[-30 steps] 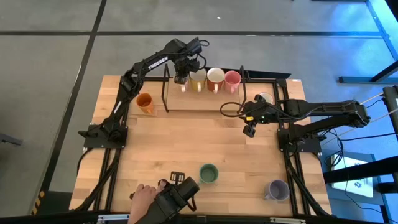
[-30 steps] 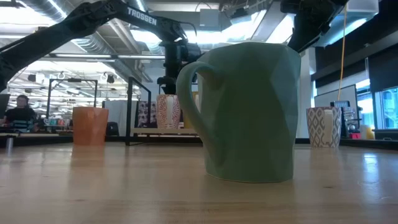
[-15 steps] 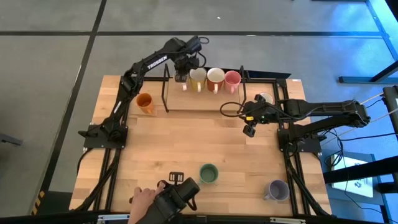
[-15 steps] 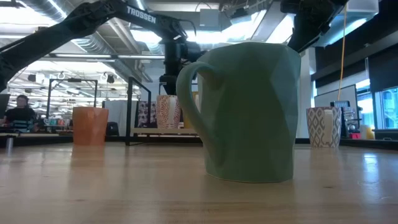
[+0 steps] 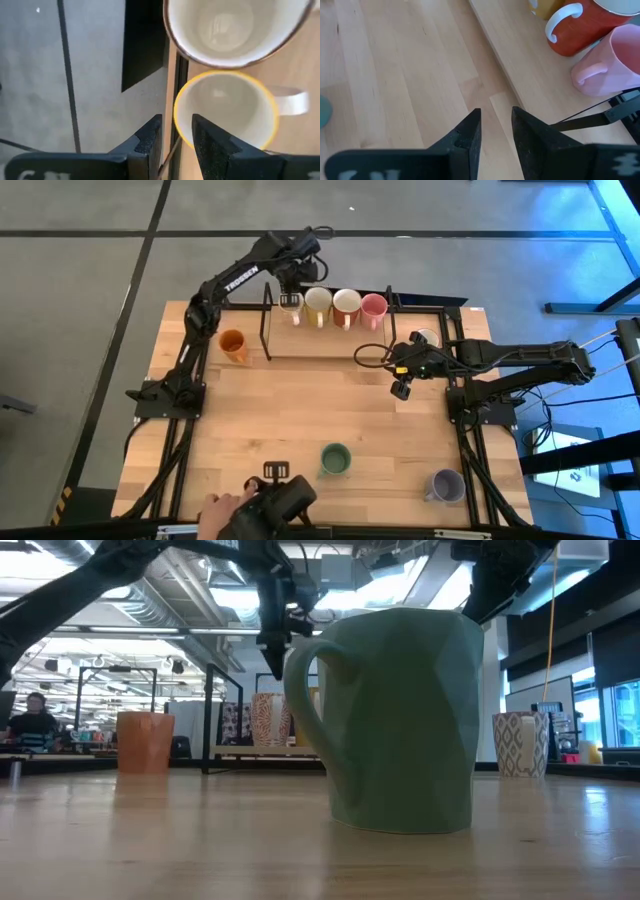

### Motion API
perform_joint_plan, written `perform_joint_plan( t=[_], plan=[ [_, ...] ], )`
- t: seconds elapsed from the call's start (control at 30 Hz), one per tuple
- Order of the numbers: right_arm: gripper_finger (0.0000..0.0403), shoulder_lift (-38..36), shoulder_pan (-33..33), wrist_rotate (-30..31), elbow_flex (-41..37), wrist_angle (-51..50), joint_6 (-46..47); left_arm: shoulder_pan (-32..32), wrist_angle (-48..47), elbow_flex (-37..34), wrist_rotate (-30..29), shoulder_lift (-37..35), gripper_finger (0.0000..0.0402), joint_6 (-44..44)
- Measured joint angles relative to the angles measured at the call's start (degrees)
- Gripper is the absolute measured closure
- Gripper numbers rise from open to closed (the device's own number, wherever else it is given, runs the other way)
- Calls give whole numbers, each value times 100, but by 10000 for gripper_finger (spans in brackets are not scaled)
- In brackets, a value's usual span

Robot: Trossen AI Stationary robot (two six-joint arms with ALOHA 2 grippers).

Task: Place coffee mugs
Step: Put the gray patterned mug on the shelf

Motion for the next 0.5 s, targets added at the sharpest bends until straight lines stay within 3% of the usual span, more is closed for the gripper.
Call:
perform_joint_plan(
  t=[0.1, 0.37, 0.5],
  plan=[
    [306, 0, 0, 2, 0, 39, -4, -86, 19, -2, 253, -248, 301, -271],
    [306, -20, 0, -78, 0, 42, 9, -676, -39, -2, 1634, -1191, 301, -1495],
    [306, -150, 0, -155, 4, 37, 14, -1193, -200, -88, 1766, -1645, 301, -2040]
  ],
)
